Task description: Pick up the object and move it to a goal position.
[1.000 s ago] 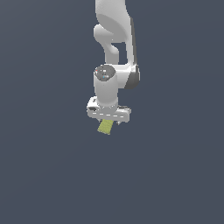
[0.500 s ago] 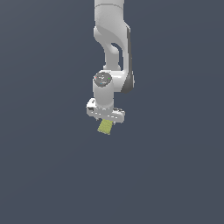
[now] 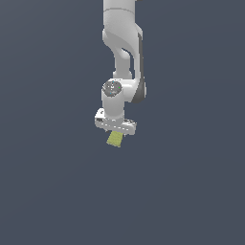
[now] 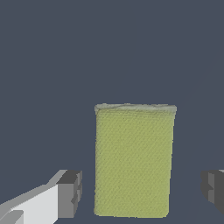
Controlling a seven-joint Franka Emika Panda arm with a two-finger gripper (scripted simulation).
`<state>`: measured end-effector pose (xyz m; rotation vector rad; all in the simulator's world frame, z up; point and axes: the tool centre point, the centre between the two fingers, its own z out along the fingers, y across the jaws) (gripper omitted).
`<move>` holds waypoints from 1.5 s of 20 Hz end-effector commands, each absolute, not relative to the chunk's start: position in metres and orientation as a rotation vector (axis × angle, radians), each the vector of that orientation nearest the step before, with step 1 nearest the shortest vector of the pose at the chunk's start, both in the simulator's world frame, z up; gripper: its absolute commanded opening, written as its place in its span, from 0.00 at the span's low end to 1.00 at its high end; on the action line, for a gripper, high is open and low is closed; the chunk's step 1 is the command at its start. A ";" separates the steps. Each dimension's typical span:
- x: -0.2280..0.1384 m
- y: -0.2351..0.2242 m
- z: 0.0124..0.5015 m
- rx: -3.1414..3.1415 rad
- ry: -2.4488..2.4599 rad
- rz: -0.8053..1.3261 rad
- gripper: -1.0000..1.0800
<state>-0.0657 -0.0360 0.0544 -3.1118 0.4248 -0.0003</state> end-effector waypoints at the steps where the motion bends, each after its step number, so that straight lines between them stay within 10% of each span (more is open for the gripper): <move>1: -0.066 -0.036 0.046 -3.112 0.426 0.001 0.96; 13: -0.067 -0.037 0.010 -3.112 0.429 0.000 0.96; 14: -0.067 -0.037 0.010 -3.112 0.429 0.000 0.00; 30: -0.070 -0.040 0.019 -3.111 0.428 -0.001 0.00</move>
